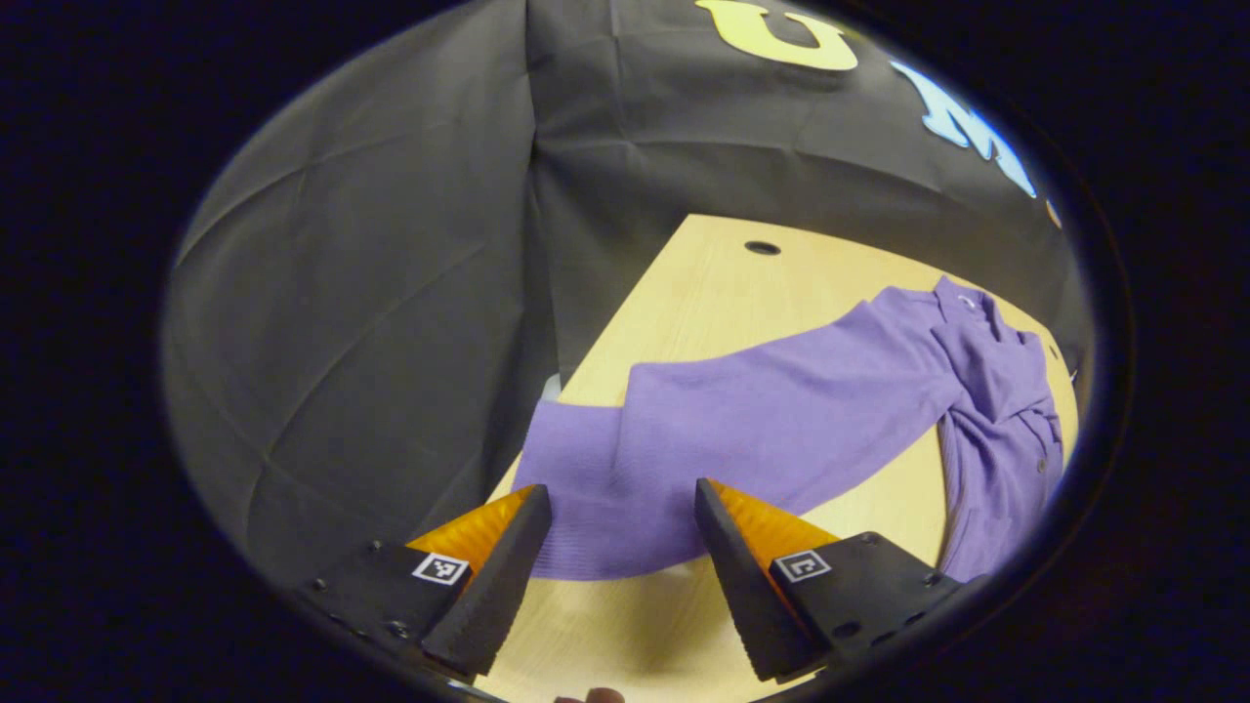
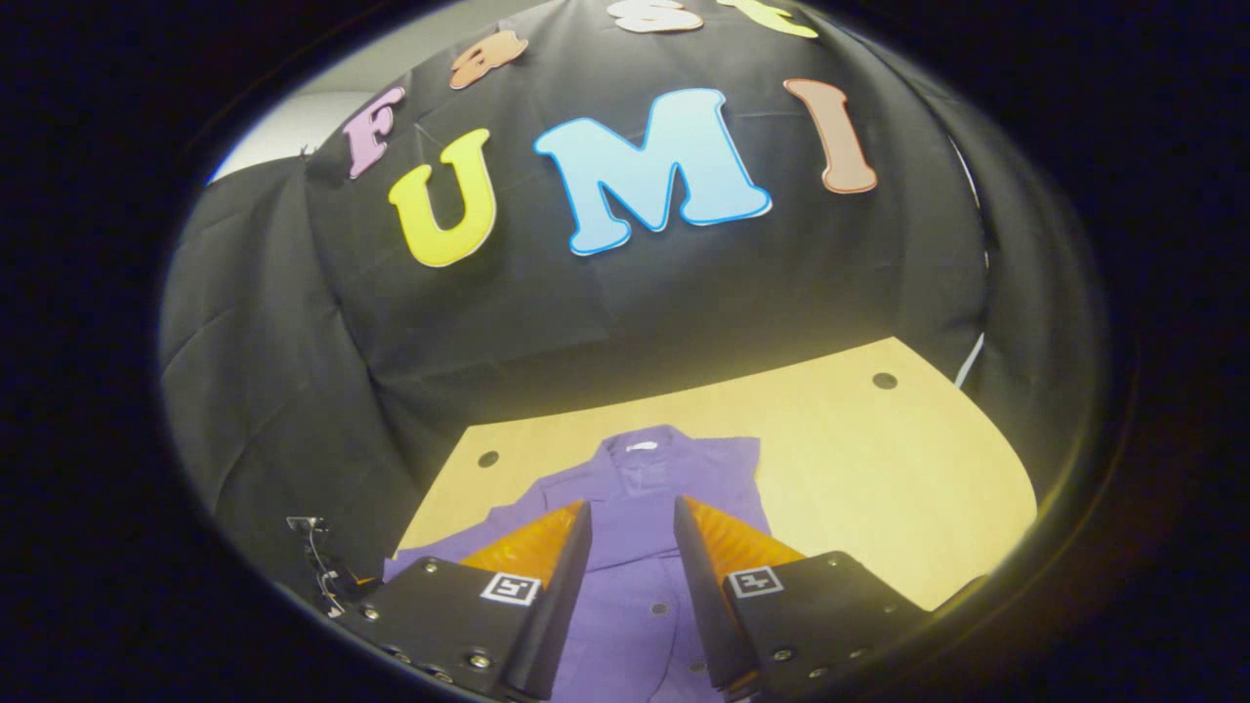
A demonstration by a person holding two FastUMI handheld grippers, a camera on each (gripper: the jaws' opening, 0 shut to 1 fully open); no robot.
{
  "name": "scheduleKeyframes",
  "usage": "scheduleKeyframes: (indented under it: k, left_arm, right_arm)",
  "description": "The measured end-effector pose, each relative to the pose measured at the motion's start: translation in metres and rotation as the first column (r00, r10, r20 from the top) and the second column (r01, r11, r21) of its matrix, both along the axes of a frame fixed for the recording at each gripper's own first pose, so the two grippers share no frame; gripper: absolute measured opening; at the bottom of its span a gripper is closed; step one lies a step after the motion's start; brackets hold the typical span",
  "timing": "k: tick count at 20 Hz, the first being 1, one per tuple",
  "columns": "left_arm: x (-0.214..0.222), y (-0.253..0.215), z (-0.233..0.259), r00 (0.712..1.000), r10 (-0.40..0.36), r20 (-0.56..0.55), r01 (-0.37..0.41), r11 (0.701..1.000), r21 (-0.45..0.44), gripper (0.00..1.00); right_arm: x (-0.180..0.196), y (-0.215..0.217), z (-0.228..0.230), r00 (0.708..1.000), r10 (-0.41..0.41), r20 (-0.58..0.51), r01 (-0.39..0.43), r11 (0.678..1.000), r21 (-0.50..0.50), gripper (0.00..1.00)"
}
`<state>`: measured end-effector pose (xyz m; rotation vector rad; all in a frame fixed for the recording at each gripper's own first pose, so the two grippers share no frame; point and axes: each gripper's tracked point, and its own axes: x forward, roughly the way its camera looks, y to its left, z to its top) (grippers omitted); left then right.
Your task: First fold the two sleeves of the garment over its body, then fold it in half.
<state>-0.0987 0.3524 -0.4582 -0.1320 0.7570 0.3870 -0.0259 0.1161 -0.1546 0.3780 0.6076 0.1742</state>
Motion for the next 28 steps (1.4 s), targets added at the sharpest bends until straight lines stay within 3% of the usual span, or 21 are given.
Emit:
scheduleKeyframes:
  k: [5, 9, 11, 13, 14, 15, 16, 18, 20, 21, 25, 28]
  left_arm:
    - [0.000, -0.002, -0.006, 1.000, 0.016, 0.007, -0.016, 1.000, -0.020, 0.98]
    - [0.001, -0.009, -0.008, 0.999, 0.040, 0.027, -0.039, 0.998, -0.042, 0.94]
    - [0.005, -0.017, -0.009, 0.999, 0.016, 0.042, -0.015, 1.000, -0.025, 0.80]
    - [0.010, -0.024, -0.010, 0.998, 0.007, 0.057, -0.006, 1.000, -0.016, 0.55]
    - [0.010, -0.022, -0.009, 0.998, 0.009, 0.064, -0.008, 1.000, -0.016, 0.44]
    - [0.009, -0.022, -0.008, 0.998, 0.015, 0.064, -0.013, 0.999, -0.033, 0.50]
    - [0.010, -0.021, -0.006, 0.997, 0.014, 0.082, -0.011, 0.999, -0.042, 0.47]
    - [0.010, -0.017, -0.004, 0.993, 0.051, 0.105, -0.044, 0.997, -0.064, 0.12]
    - [0.011, -0.016, -0.006, 0.995, 0.065, 0.074, -0.061, 0.997, -0.045, 0.12]
    - [0.012, -0.017, -0.007, 0.996, 0.069, 0.051, -0.068, 0.997, -0.028, 0.07]
    - [0.017, -0.018, -0.003, 0.992, 0.122, 0.013, -0.122, 0.992, -0.038, 0.07]
    - [0.039, -0.039, 0.014, 0.998, 0.053, 0.031, -0.053, 0.998, -0.022, 0.07]
  right_arm:
    - [-0.001, -0.014, -0.006, 0.999, -0.026, -0.020, 0.026, 1.000, -0.001, 0.55]
    - [0.000, -0.012, -0.010, 0.999, -0.018, -0.031, 0.018, 1.000, 0.005, 0.55]
    - [-0.001, -0.010, -0.012, 0.999, -0.013, -0.035, 0.013, 1.000, 0.010, 0.55]
    - [-0.001, -0.011, -0.012, 0.999, -0.010, -0.039, 0.010, 1.000, 0.015, 0.55]
    - [-0.002, -0.013, -0.013, 0.999, -0.010, -0.041, 0.011, 1.000, 0.017, 0.49]
    - [-0.002, -0.016, -0.013, 0.999, -0.012, -0.040, 0.013, 1.000, 0.019, 0.49]
    - [-0.002, -0.018, -0.014, 0.999, -0.014, -0.041, 0.015, 1.000, 0.019, 0.49]
    - [-0.004, -0.023, -0.015, 0.999, -0.019, -0.044, 0.020, 1.000, 0.020, 0.49]
    - [-0.005, -0.028, -0.015, 0.999, -0.025, -0.042, 0.025, 1.000, 0.018, 0.49]
    - [-0.005, -0.031, -0.015, 0.999, -0.025, -0.042, 0.026, 1.000, 0.015, 0.49]
    - [-0.007, -0.043, -0.017, 0.998, -0.036, -0.046, 0.037, 0.999, 0.012, 0.49]
    - [-0.010, -0.050, -0.022, 0.997, -0.047, -0.053, 0.048, 0.999, 0.017, 0.49]
